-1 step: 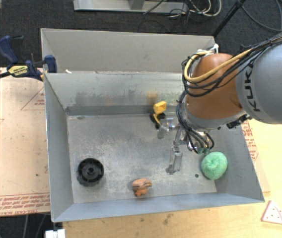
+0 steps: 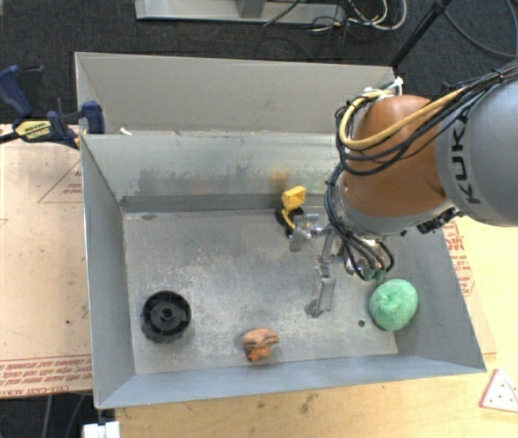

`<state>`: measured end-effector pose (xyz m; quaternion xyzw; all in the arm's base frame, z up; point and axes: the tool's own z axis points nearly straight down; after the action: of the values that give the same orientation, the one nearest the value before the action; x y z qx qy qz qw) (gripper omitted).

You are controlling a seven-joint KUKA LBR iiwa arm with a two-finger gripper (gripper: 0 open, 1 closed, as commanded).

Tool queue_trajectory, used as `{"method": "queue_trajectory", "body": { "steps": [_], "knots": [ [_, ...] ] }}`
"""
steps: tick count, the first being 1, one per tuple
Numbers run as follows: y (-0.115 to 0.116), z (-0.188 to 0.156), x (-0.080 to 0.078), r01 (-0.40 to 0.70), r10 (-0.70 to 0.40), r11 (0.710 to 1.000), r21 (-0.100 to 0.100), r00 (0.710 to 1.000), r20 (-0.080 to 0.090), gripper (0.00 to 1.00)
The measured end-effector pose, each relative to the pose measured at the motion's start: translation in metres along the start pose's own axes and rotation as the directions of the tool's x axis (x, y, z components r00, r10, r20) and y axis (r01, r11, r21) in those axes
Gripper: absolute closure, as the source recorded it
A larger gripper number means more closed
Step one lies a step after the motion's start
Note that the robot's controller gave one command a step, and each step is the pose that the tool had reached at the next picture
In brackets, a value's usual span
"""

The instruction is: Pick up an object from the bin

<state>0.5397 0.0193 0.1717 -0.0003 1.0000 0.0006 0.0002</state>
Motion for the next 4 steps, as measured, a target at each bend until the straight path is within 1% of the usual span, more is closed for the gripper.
{"method": "queue_trajectory", "body": {
  "steps": [1,2,3,4],
  "knots": [
    [0.015,0.015,0.009,0.046,-0.046,0.999,0.003,0.999,0.007,0.0],
    [0.033,0.081,0.039,0.082,-0.082,0.997,-0.001,0.997,0.004,0.0],
    [0.057,0.095,0.045,0.183,-0.183,0.983,0.001,0.983,0.003,0.0],
    [0.071,0.102,0.053,0.093,-0.093,0.996,0.0,0.996,0.001,1.0]
  ]
}}
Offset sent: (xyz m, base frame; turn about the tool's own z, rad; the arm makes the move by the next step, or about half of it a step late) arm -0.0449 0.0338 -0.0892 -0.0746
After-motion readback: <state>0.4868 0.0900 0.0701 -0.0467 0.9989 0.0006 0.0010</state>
